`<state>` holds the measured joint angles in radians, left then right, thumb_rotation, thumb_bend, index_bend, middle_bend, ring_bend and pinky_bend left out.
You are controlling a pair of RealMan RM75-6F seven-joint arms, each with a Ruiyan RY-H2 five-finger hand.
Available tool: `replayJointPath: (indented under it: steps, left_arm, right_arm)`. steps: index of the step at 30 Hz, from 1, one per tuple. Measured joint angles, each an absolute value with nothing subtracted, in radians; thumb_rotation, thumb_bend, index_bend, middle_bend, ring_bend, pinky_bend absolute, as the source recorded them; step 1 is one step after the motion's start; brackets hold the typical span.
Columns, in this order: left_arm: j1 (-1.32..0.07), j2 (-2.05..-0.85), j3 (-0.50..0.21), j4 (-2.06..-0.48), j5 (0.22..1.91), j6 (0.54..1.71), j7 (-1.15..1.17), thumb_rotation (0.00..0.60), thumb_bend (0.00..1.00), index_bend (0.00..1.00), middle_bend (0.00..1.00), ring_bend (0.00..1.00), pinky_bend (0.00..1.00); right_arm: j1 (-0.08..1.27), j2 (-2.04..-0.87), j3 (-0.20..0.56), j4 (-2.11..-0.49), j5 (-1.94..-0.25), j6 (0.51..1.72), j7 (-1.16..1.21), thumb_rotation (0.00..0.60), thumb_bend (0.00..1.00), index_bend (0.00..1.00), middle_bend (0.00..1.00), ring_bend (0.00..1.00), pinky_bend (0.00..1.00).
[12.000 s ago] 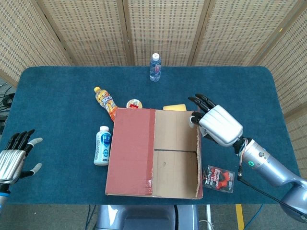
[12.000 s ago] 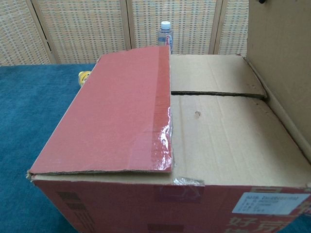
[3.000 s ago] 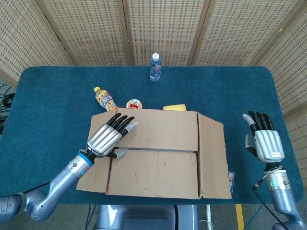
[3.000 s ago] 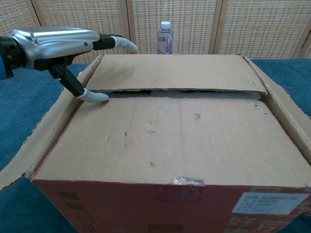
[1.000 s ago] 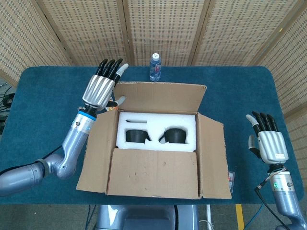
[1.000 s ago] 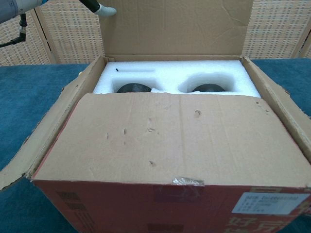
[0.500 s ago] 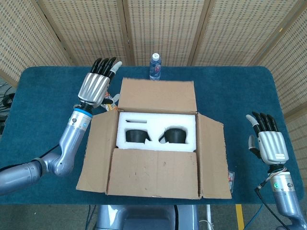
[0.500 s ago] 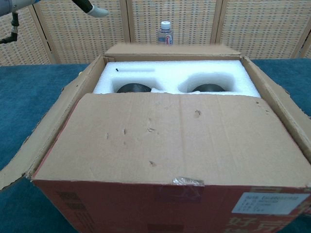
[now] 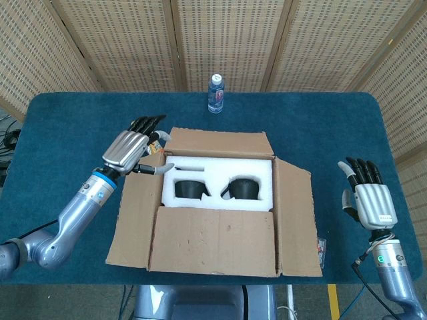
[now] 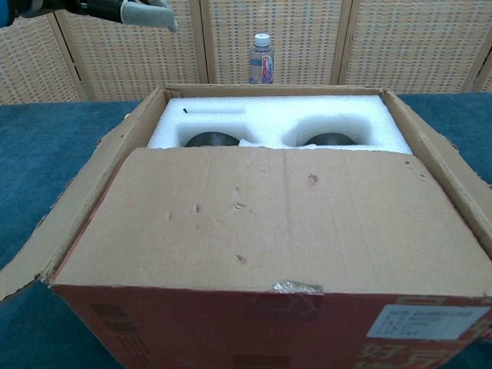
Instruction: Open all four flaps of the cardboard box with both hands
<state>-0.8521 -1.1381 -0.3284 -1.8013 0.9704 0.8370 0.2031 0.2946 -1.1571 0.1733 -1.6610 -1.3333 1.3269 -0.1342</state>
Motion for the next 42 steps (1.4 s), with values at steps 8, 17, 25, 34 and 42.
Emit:
replayJointPath:
  steps: [8,17,25,34,42]
  left_arm:
    - [-0.816,-1.069,-0.280,-1.895,1.092,0.754,0.080,0.119,0.24,0.38,0.00,0.00,0.00]
    - [-0.802,-1.066,-0.224,-1.937,1.206,0.745,0.048,0.106,0.21,0.38,0.00,0.00,0.00]
    - [-0.796,-1.113,-0.176,-1.930,1.235,0.773,0.077,0.098,0.18,0.38,0.00,0.00,0.00]
    - [-0.797,-1.142,-0.147,-1.931,1.239,0.791,0.108,0.098,0.18,0.38,0.00,0.00,0.00]
    - [-0.808,-1.136,-0.129,-1.940,1.236,0.783,0.147,0.097,0.17,0.38,0.00,0.00,0.00]
  right_arm:
    - [0.293,-1.161,0.172,-1.662,-1.331,1.327,-0.136,0.600,0.72,0.12,0.08,0.00,0.01]
    - [0.286,-1.157,0.168,-1.662,-1.332,1.333,-0.128,0.600,0.72,0.12,0.08,0.00,0.01]
    - [0.279,-1.155,0.167,-1.652,-1.329,1.334,-0.111,0.600,0.72,0.12,0.08,0.00,0.01]
    - [0.276,-1.154,0.167,-1.643,-1.329,1.334,-0.097,0.600,0.72,0.12,0.08,0.00,0.01]
    - [0.274,-1.156,0.167,-1.635,-1.328,1.333,-0.086,0.600,0.72,0.12,0.08,0.00,0.01]
